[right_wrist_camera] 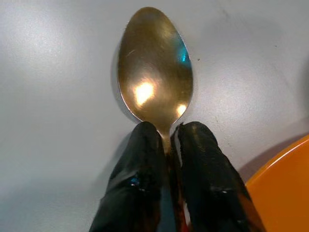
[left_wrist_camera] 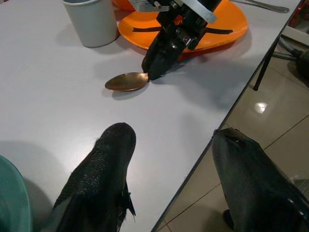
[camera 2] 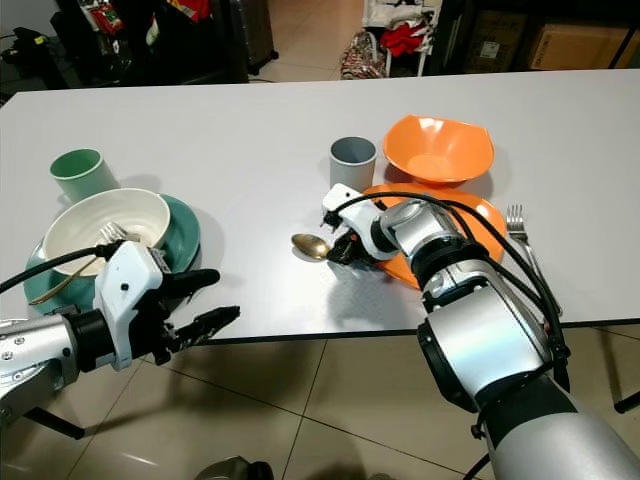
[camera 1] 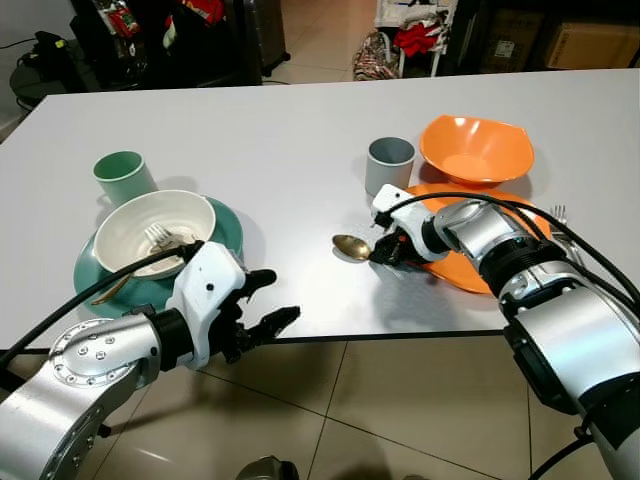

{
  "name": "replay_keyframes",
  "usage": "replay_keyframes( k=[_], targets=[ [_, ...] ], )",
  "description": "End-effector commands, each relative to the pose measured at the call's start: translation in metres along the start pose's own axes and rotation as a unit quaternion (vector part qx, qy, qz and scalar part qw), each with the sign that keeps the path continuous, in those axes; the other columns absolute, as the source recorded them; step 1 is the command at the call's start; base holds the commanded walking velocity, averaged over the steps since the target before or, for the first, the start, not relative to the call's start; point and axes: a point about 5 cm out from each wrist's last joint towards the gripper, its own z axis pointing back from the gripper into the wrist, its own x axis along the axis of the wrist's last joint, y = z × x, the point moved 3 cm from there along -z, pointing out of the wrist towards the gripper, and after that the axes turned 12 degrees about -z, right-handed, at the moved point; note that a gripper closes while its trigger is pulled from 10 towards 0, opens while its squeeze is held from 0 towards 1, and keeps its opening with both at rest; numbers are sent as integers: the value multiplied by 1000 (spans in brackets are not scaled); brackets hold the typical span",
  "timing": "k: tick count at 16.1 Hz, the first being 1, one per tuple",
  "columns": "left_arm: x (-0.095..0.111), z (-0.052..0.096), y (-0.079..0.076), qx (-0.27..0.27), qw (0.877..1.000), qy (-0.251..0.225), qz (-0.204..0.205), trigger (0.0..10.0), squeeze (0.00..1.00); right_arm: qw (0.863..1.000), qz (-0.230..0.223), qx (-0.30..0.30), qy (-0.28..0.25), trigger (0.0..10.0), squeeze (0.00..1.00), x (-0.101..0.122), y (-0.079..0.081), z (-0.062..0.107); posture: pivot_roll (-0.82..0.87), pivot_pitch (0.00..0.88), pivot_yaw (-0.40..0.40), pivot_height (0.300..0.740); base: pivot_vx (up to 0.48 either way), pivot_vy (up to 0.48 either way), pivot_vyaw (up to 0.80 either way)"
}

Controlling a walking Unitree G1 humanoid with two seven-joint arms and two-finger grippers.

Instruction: Setting the table

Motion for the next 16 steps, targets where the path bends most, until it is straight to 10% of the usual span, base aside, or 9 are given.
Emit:
replay_keyframes(
  k=[1, 9, 16],
  targets=[
    [3, 0, -1, -6, 1000, -1, -8, 10000, 0, 1000, -2, 5, 7, 0, 0, 4, 2, 1, 21, 85, 71, 740, 0, 0, 0],
    [3, 1, 0, -9, 1000, 1, -13, 10000, 0, 998, -18, 61, -15, 0, 0, 20, 21, -7, 19, 82, 70, 740, 0, 0, 0],
    [3, -3, -5, -6, 1000, -5, -8, 10000, 0, 983, -179, 19, -38, 0, 0, 16, 22, -17, -3, 75, 47, 740, 0, 0, 0]
  ],
)
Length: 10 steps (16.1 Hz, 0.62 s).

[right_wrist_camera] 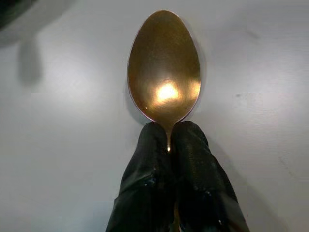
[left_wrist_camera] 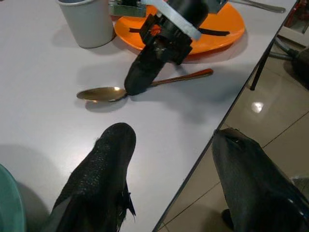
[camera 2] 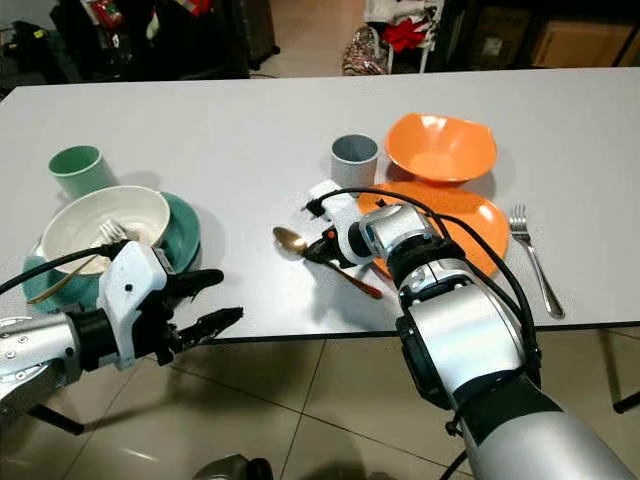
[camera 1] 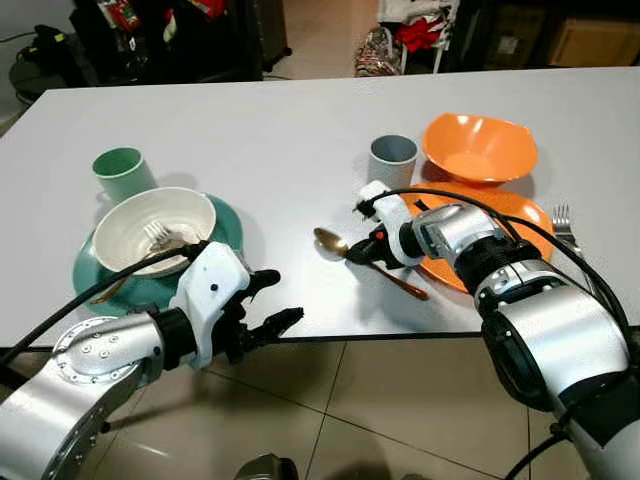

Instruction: Setting the table

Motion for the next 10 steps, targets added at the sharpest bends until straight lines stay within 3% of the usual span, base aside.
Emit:
replay_keyframes(
  k=[1, 4, 10],
  targets=[
    [1, -1, -2, 2, 1000, -3, -1, 10000, 0, 999, -37, -21, -3, 0, 0, -4, -2, -3, -7, 69, 48, 740, 0, 0, 0],
    [3, -4, -2, 7, 1000, -12, 1, 10000, 0, 994, -97, -43, -24, 0, 0, -8, -4, -7, -19, 53, 49, 740, 0, 0, 0],
    [5, -15, -9, 20, 999, -26, 8, 10000, 0, 984, -159, -60, -49, 0, 0, -2, 1, -10, -37, 13, 37, 740, 0, 0, 0]
  ],
)
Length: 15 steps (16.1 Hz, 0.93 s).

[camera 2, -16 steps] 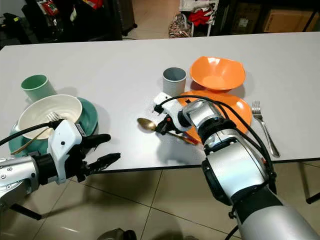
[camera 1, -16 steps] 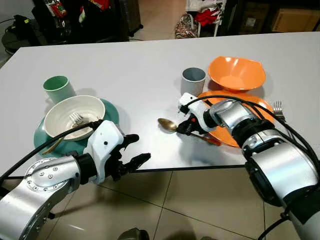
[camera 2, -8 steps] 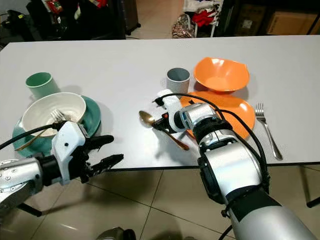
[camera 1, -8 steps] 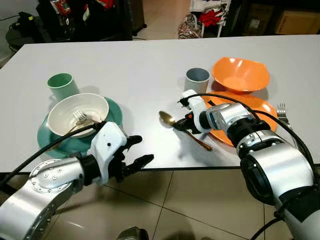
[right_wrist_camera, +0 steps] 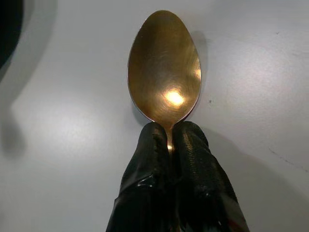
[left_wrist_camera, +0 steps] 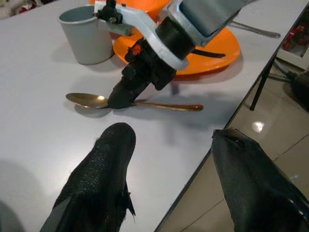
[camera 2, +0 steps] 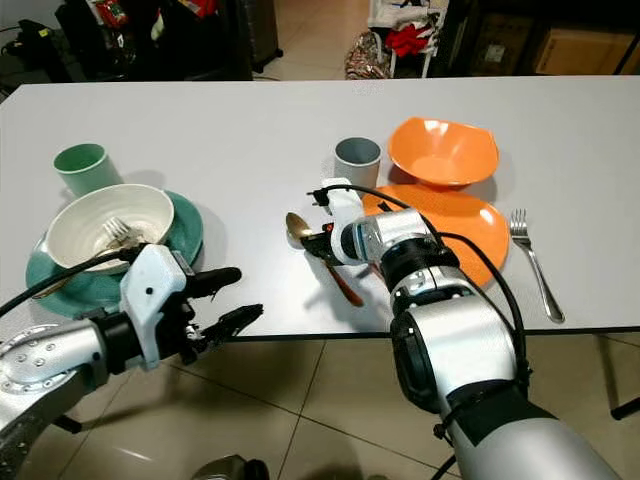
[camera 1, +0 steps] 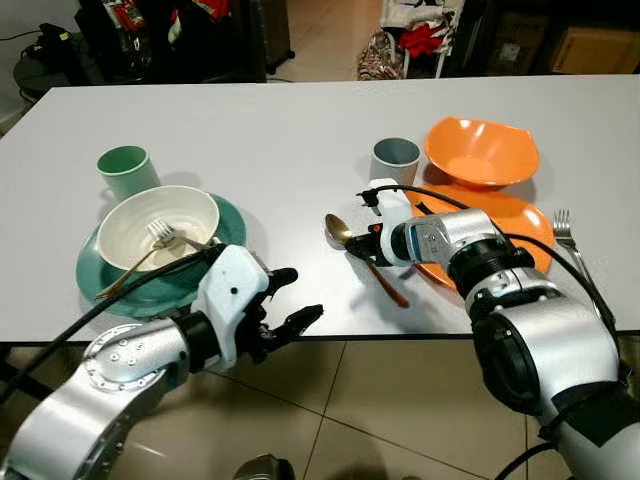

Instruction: Setting the table

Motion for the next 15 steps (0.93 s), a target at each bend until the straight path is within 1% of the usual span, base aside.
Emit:
replay_keyframes(
  k=[1, 3, 4, 5, 6, 7, 8, 10, 11, 12, 14, 15],
  targets=[
    [-2, -1, 1, 3, 1000, 5, -3, 10000, 0, 1000, -17, -11, 1, 0, 0, -4, -2, -2, -38, 13, 37, 740, 0, 0, 0],
    [-1, -4, 1, 2, 1000, 1, -4, 10000, 0, 996, -71, -49, -20, 0, 0, -7, -12, -2, -55, 17, 40, 740, 0, 0, 0],
    [-1, -5, 1, 0, 1000, 0, -5, 10000, 0, 993, -89, -67, -25, 0, 0, -10, -18, -2, -60, 19, 40, 740, 0, 0, 0],
    [-1, -6, 0, -2, 1000, 0, -6, 10000, 0, 991, -98, -83, -30, 0, 0, -11, -23, -1, -66, 21, 40, 740, 0, 0, 0],
    [-1, -8, 0, -7, 1000, -2, -7, 10000, 0, 988, -103, -112, -35, 392, 0, -13, -33, 1, -73, 19, 38, 740, 0, 0, 0],
    [0, -10, 1, -8, 1000, -6, -8, 10000, 0, 986, -103, -129, -36, 2902, 0, -14, -37, 3, -82, 31, 37, 740, 0, 0, 0],
    [1, -11, 2, -8, 1000, -9, -8, 10000, 0, 984, -101, -146, -34, 10000, 0, -15, -41, 5, -88, 31, 39, 740, 0, 0, 0],
    [-1, -11, 0, -13, 1000, -7, -8, 10000, 0, 982, -101, -156, -30, 10000, 0, -17, -43, 7, -98, 38, 44, 740, 0, 0, 0],
    [-1, -11, 0, -17, 1000, -7, -8, 10000, 0, 982, -96, -163, -13, 10000, 0, -22, -43, 7, -106, 43, 46, 740, 0, 0, 0],
    [-1, -12, 1, -17, 1000, -8, -9, 10000, 0, 982, -96, -163, -8, 10000, 0, -24, -42, 7, -105, 45, 45, 740, 0, 0, 0],
    [-1, -13, 2, -17, 1000, -9, -11, 10000, 0, 982, -99, -159, -16, 10000, 0, -24, -39, 5, -104, 45, 44, 740, 0, 0, 0],
    [-1, -13, 3, -16, 1000, -8, -11, 10000, 0, 983, -109, -146, -37, 10000, 0, -21, -34, 3, -100, 46, 41, 740, 0, 0, 0]
  ],
)
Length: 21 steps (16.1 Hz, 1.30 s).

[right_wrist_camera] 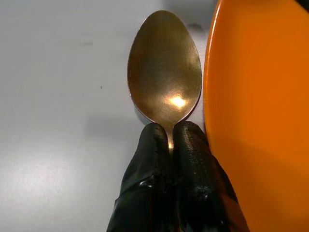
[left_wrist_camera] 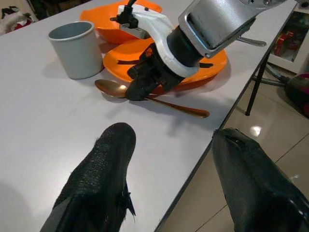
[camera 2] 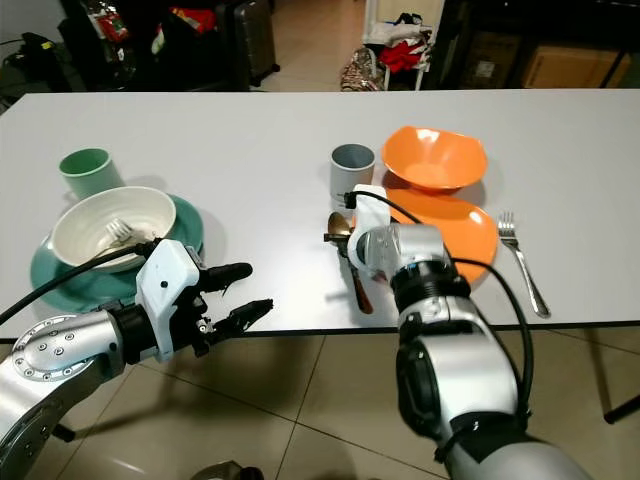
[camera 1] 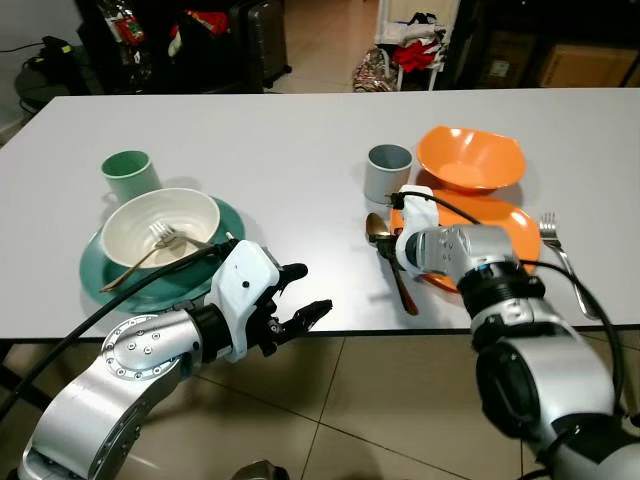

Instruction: Setting the table

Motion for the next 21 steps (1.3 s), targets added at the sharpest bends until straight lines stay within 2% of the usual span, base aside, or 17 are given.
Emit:
replay_keyframes(
  k=[1, 2, 3, 4, 5, 7, 8, 10, 11, 12, 14, 17, 18, 20, 21],
  targets=[
    [1, 0, 1, -3, 1000, -1, -9, 10000, 0, 1000, -16, -7, 18, 10000, 192, -11, -4, -3, -98, 46, 38, 740, 0, 0, 0],
    [0, 0, 2, -2, 1000, 0, -9, 10000, 0, 1000, -21, 0, 23, 10000, 616, -13, 0, -3, -95, 45, 37, 740, 0, 0, 0],
    [0, 0, 3, -1, 1000, 0, -10, 10000, 0, 1000, -19, 3, 24, 10000, 773, -13, 3, -3, -94, 44, 36, 740, 0, 0, 0],
    [0, -1, 3, 0, 1000, 0, -10, 10000, 0, 1000, -19, 2, 22, 10000, 800, -13, 4, -4, -93, 42, 35, 740, 0, 0, 0],
    [0, -1, 5, 1, 1000, -1, -13, 10000, 0, 1000, -10, 3, 13, 10000, 961, -12, 6, -4, -89, 38, 37, 740, 0, 0, 0],
    [0, -1, 6, 1, 1000, -1, -14, 10000, 0, 1000, -9, 5, 3, 10000, 992, -8, 8, -3, -88, 34, 38, 740, 0, 0, 0],
    [1, 0, 8, 5, 1000, -3, -16, 10000, 0, 1000, 0, 16, -20, 10000, 996, 5, 12, 4, -84, 23, 42, 740, 0, 0, 0],
    [6, 0, 15, 30, 999, -23, -3, 10000, 0, 996, 25, 37, -72, 10000, 949, 31, 19, 26, -86, 8, 53, 740, 0, 0, 0],
    [8, 0, 20, 55, 998, -35, 4, 10000, 0, 991, 48, 54, -112, 10000, 737, 43, 23, 43, -93, 1, 64, 740, 0, 0, 0],
    [7, 0, 28, 108, 993, -43, 22, 10000, 0, 978, 77, 88, -175, 10000, 0, 54, 29, 67, -99, 0, 72, 740, 0, 0, 0],
    [1, 1, 37, 175, 983, -33, 46, 10000, 0, 955, 94, 126, -251, 10000, 0, 57, 31, 96, -108, 0, 80, 740, 0, 0, 0],
    [-2, 3, 47, 256, 964, -31, 72, 10000, 0, 939, 110, 105, -308, 10000, 0, 35, 16, 124, -118, 0, 86, 740, 0, 0, 0],
    [-1, 2, 47, 278, 958, -31, 71, 10000, 0, 934, 117, 99, -322, 10000, 1000, 24, 8, 135, -120, 0, 83, 740, 0, 0, 0],
    [-6, 1, 43, 300, 950, -24, 85, 10000, 0, 927, 127, 69, -345, 10000, 1000, 9, -6, 149, -127, 17, 84, 740, 0, 0, 0],
    [-8, 2, 43, 306, 947, -21, 90, 10000, 0, 926, 130, 59, -351, 10000, 1000, 5, -8, 153, -131, 23, 83, 740, 0, 0, 0]
  ],
)
